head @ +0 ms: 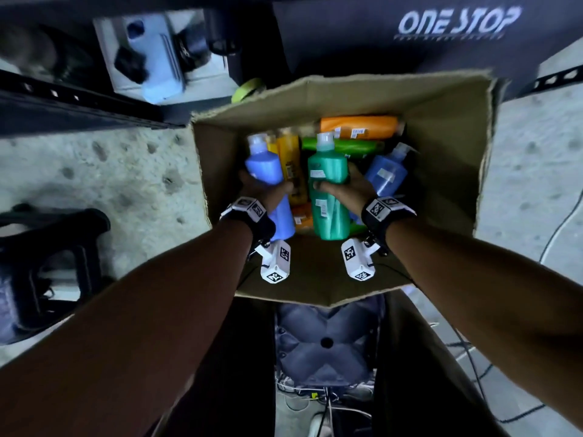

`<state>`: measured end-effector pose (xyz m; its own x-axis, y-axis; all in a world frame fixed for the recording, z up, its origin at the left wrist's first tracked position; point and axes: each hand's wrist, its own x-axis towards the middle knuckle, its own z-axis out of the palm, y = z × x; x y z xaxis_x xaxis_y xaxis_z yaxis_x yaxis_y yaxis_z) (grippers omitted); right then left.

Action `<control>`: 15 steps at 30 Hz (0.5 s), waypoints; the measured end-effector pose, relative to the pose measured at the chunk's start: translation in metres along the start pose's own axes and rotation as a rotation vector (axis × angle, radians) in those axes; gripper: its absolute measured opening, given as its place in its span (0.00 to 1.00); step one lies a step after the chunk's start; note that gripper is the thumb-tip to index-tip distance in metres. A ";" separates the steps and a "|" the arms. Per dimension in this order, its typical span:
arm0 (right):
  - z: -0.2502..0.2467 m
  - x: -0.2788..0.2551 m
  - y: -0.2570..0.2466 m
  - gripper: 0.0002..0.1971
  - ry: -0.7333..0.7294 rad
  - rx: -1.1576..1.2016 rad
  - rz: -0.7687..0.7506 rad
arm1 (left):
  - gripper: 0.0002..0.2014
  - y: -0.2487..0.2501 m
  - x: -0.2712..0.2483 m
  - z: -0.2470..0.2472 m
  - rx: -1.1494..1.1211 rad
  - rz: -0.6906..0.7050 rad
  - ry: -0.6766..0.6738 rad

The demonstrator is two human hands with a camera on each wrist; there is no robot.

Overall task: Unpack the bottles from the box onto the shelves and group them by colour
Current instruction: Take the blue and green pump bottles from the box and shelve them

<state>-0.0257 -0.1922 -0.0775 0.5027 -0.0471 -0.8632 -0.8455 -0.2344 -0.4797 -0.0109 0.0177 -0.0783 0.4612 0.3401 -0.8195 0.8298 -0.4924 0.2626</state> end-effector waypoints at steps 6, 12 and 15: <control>-0.016 -0.045 -0.029 0.31 0.097 0.043 -0.029 | 0.39 0.012 -0.045 -0.029 -0.108 0.044 -0.143; -0.024 -0.100 -0.040 0.28 0.105 0.046 -0.001 | 0.42 0.026 -0.106 -0.060 -0.184 0.041 -0.199; -0.030 -0.132 -0.038 0.29 0.092 0.056 0.021 | 0.35 0.026 -0.132 -0.073 -0.166 0.046 -0.210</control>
<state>-0.0540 -0.2063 0.0592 0.4969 -0.1414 -0.8562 -0.8635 -0.1783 -0.4717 -0.0272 0.0187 0.0740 0.4387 0.1379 -0.8880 0.8576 -0.3593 0.3679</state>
